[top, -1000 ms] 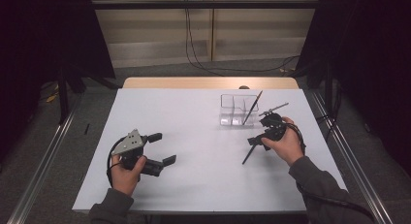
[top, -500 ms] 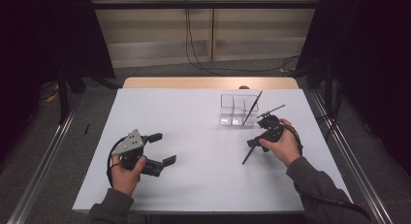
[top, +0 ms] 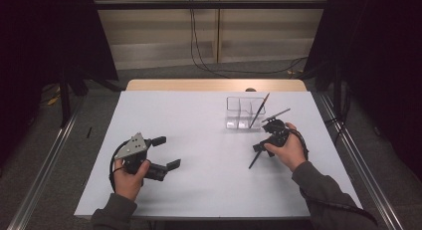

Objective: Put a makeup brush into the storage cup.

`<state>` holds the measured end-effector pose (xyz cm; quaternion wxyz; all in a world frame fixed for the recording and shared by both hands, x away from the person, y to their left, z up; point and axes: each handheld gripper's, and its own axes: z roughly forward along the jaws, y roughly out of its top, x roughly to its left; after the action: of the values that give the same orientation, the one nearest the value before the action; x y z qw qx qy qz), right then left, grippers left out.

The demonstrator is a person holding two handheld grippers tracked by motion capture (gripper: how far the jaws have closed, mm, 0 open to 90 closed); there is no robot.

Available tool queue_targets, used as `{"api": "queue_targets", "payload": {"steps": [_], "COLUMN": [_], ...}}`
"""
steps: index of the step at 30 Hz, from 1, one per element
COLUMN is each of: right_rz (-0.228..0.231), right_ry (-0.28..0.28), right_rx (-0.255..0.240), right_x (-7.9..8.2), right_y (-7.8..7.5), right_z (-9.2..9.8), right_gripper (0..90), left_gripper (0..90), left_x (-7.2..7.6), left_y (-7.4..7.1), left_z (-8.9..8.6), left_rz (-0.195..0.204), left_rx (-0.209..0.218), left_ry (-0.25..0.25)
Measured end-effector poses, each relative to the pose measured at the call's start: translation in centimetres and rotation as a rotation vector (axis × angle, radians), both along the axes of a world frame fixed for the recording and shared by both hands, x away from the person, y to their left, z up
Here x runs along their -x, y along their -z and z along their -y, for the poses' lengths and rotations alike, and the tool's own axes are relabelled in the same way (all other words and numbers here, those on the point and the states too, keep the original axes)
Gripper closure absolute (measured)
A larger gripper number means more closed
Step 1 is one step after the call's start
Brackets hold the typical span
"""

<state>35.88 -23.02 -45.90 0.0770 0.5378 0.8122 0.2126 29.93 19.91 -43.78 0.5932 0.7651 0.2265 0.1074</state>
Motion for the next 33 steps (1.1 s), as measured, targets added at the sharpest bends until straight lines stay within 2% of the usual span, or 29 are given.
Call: {"api": "queue_targets", "payload": {"steps": [2, 7, 9, 15, 18, 21, 28, 31, 33], "right_rz": [0.002, -0.001, 0.001, 0.003, 0.004, 0.008, 0.008, -0.004, -0.003], "right_ry": [-0.017, -0.005, -0.019, -0.025, -0.028, -0.026, -0.032, -0.038, -0.040], "right_rx": [0.001, 0.013, 0.023, 0.050, 0.054, 0.080, 0.094, 0.084, 0.071], "right_x": [0.0, 0.1, 0.1, 0.1, 0.0, 0.1, -0.1, -0.2, -0.2], "right_y": [0.2, 0.2, 0.2, 0.1, 0.1, 0.1, -0.1, -0.2, -0.2], "right_z": [0.0, -0.3, -0.3, -0.1, -0.1, -0.2, 0.2, 0.4, 0.7], "right_gripper": [29.4, 30.6, 31.8, 40.5, 41.3, 46.5, 57.9, 70.6, 77.4], "left_gripper": [3.2, 3.2, 3.2, 3.2, 3.2, 3.2, 3.4, 3.4, 3.4], "left_x": [0.0, 0.0, 0.0, 0.0, 0.0, -0.1, -0.1, -0.1, -0.1], "left_y": [0.0, 0.0, 0.0, 0.0, 0.0, 0.1, 0.1, 0.1, 0.1], "left_z": [0.0, 0.0, 0.0, 0.0, 0.0, 0.0, 0.0, -0.1, 0.0], "left_rz": [0.000, 0.001, 0.000, 0.003, 0.002, 0.001, 0.001, 0.006, 0.001], "left_rx": [-0.003, -0.002, 0.000, -0.007, -0.006, -0.001, -0.008, -0.019, -0.009], "left_ry": [-0.005, -0.005, 0.001, -0.004, -0.005, 0.003, -0.007, -0.002, -0.006]}}
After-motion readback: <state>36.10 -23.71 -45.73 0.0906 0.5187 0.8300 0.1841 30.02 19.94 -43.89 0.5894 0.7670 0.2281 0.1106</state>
